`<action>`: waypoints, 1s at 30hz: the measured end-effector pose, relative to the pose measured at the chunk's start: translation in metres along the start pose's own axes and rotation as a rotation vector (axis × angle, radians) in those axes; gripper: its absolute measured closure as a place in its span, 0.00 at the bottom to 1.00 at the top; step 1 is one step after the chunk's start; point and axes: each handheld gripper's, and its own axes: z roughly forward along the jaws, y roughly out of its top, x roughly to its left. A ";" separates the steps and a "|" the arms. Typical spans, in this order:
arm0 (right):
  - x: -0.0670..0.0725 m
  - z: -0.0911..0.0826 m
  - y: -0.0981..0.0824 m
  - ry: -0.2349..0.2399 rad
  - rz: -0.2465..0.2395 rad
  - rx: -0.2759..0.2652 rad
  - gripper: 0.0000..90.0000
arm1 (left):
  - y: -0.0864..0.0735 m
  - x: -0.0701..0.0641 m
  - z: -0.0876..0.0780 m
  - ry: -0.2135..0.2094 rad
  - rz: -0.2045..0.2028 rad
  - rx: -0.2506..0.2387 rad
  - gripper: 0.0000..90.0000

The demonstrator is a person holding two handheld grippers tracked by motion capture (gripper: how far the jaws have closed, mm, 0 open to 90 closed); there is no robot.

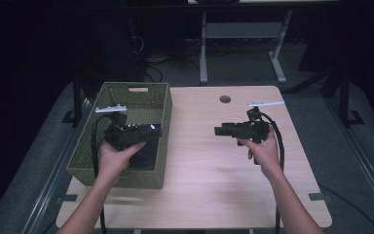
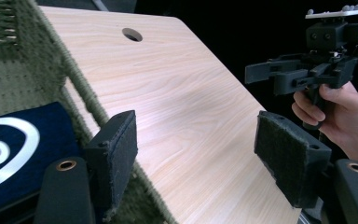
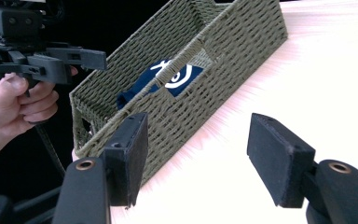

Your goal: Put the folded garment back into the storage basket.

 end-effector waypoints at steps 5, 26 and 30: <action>-0.006 -0.009 -0.006 -0.017 0.014 0.003 0.42 | 0.000 -0.005 0.006 -0.011 0.004 0.007 0.33; -0.026 -0.043 -0.031 -0.079 0.061 -0.008 0.42 | -0.007 -0.028 0.036 -0.049 0.039 0.043 0.27; -0.029 -0.049 -0.037 -0.095 0.067 -0.009 0.42 | -0.008 -0.034 0.041 -0.060 0.055 0.047 0.26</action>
